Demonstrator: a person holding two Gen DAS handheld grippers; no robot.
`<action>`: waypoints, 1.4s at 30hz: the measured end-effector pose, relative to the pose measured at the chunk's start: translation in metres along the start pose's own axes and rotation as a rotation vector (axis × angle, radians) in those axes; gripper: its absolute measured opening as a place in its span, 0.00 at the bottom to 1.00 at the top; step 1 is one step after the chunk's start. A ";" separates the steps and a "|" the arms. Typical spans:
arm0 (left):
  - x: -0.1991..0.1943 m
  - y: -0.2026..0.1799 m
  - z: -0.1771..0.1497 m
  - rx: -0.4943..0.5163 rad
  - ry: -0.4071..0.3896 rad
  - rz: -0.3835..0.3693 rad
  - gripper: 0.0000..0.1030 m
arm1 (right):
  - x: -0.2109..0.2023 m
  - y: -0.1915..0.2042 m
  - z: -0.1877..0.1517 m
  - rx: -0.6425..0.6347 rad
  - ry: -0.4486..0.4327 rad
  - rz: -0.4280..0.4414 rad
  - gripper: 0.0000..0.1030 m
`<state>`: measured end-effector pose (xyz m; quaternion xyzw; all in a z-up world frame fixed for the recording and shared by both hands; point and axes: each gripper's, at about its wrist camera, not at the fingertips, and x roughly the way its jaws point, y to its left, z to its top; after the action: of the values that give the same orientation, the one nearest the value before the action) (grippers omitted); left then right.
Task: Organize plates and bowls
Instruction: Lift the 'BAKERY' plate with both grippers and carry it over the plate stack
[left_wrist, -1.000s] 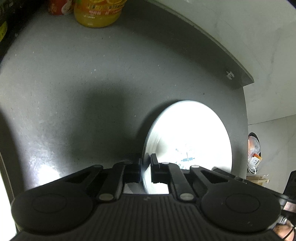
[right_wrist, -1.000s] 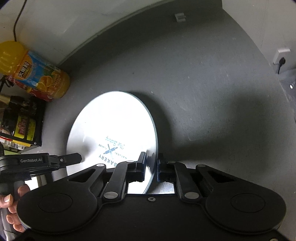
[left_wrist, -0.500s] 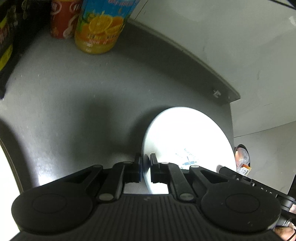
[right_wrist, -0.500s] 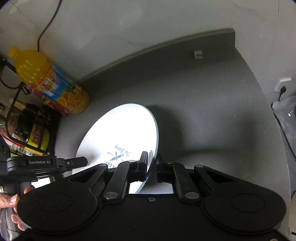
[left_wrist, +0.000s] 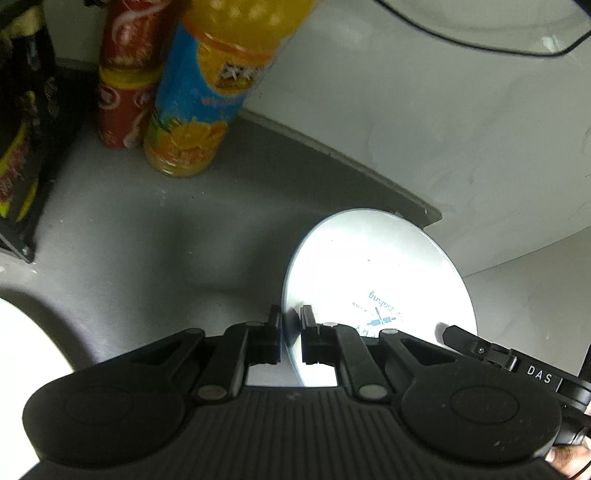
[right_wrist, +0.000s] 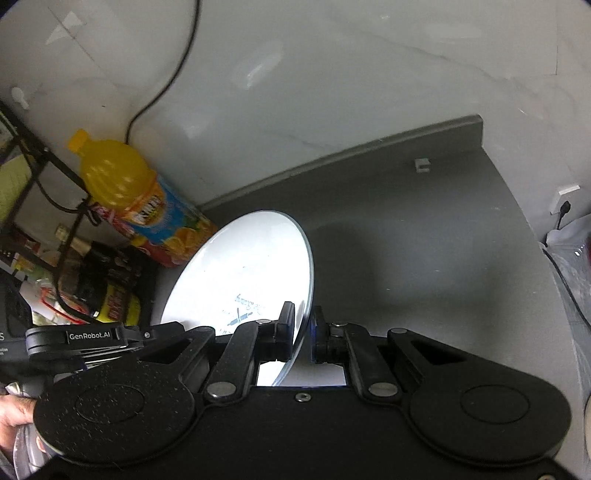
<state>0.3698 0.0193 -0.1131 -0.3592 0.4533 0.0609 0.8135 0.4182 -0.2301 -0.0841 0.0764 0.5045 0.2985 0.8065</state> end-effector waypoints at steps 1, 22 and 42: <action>-0.006 0.005 0.001 -0.003 -0.004 -0.005 0.07 | -0.001 0.005 0.000 -0.004 -0.004 0.005 0.08; -0.094 0.106 -0.015 -0.082 -0.070 0.033 0.07 | 0.018 0.118 -0.037 -0.080 0.032 0.061 0.08; -0.134 0.189 -0.047 -0.176 -0.069 0.086 0.07 | 0.052 0.183 -0.080 -0.134 0.131 0.086 0.08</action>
<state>0.1787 0.1584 -0.1242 -0.4072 0.4331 0.1478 0.7904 0.2918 -0.0670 -0.0846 0.0241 0.5311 0.3705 0.7616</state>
